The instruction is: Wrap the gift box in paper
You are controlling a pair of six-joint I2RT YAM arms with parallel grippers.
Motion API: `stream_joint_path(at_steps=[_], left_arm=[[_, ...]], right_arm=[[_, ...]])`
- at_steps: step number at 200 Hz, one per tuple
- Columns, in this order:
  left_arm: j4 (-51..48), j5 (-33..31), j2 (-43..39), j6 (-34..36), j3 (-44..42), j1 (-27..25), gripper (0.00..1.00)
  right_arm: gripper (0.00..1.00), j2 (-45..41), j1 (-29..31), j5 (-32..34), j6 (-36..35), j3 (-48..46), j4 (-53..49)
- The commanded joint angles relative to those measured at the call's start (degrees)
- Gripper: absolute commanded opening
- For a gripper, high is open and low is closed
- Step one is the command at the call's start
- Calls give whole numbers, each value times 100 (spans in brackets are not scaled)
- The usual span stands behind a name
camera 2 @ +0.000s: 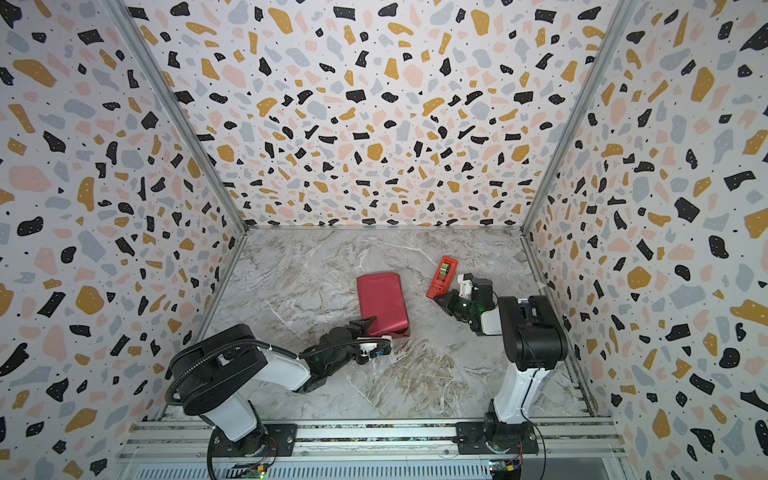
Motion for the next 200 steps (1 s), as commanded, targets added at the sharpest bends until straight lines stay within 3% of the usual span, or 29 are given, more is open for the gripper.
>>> stream_joint_path(at_steps=[1,26,51,82,143,200], left_arm=[[-400,102,4,-93,35,44,67],[-410,94,-7,-83,38,44,67],[-417,102,-53,-76,35,44,67],[-433,112,-30,-82,39,50,67],[-463,111,-23,-61,62,44,67],[-466,120,-31,-80,45,45,66]], right_arm=[[0,-653,83,297,-578,-285,-860],[0,-1281,135,811,-1025,-300,-1543],[0,-879,139,379,-1008,-55,-1488],[0,-475,175,446,-917,155,-1554],[0,-52,45,876,-783,161,-1750],[0,-276,168,1542,-678,346,-2435]])
